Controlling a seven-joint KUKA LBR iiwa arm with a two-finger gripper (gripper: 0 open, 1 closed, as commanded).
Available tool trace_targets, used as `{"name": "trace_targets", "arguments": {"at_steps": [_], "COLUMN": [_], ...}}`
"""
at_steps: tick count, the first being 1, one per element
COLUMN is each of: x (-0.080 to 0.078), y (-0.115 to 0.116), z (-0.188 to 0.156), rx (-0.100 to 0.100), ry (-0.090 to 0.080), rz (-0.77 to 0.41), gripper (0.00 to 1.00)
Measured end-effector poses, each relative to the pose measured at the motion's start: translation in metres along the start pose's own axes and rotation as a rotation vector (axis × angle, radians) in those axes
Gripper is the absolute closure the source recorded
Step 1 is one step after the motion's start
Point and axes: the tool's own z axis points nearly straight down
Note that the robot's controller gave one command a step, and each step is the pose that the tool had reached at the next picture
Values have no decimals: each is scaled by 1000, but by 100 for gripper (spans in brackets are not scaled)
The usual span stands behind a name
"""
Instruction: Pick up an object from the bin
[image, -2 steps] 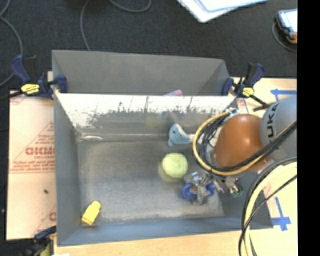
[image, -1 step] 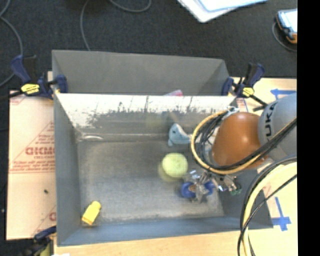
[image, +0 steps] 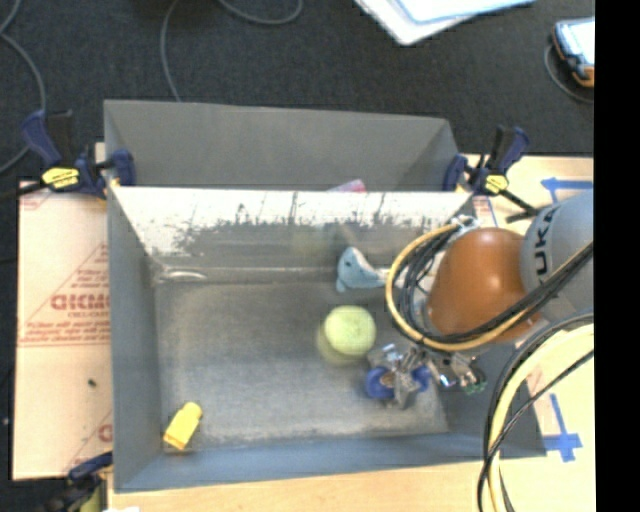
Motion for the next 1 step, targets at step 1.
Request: {"name": "trace_targets", "arguments": {"at_steps": [1], "x": [-10], "y": [2], "z": [-5], "rx": [3], "ry": [-2], "rz": [-26], "gripper": [100]}}
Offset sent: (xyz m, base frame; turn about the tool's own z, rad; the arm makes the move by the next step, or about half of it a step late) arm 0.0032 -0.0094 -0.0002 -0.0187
